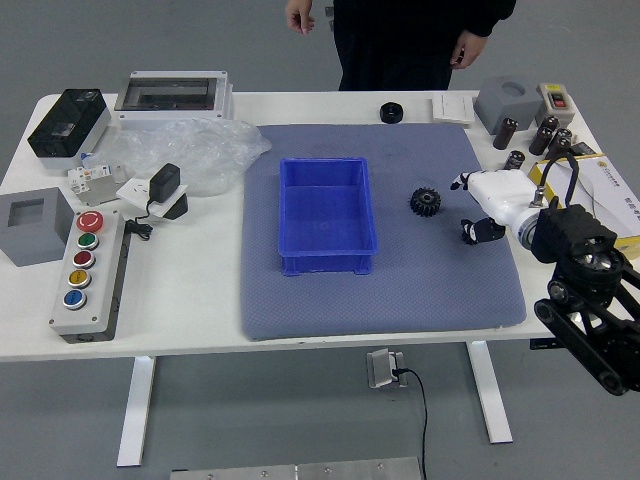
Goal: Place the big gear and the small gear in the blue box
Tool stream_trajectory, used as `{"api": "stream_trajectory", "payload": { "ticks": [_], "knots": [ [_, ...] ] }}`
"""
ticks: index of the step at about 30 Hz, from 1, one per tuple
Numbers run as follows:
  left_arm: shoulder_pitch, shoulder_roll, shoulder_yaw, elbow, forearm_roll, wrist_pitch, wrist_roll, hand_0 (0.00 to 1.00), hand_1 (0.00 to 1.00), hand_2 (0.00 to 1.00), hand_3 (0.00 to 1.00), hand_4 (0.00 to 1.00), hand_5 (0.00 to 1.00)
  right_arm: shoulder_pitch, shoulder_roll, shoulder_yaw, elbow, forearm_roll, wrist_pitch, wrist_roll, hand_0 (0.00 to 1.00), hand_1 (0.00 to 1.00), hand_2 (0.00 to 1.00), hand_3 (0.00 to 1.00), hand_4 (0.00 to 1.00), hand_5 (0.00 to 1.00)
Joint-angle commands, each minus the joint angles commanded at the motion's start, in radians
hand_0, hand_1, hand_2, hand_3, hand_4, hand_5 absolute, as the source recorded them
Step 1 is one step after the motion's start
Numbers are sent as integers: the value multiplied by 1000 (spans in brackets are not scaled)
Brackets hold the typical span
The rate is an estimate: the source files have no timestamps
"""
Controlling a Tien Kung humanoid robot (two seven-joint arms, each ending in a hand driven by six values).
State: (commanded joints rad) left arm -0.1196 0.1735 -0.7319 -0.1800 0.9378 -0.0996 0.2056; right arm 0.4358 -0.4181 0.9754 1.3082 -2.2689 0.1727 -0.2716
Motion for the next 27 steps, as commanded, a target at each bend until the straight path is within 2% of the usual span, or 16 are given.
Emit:
{"api": "stream_trajectory", "payload": {
  "ticks": [13, 27],
  "knots": [
    [-1, 0, 2, 0, 1, 0, 0, 822, 828, 827, 808, 534, 121, 5, 10, -14, -91, 25, 18, 27, 685, 676, 783, 784, 668, 62],
    [0, -1, 0, 0, 0, 0, -1, 822, 828, 827, 807, 534, 119, 26, 17, -1, -138, 36, 35, 22, 655, 646, 766, 765, 671, 68]
  ]
}}
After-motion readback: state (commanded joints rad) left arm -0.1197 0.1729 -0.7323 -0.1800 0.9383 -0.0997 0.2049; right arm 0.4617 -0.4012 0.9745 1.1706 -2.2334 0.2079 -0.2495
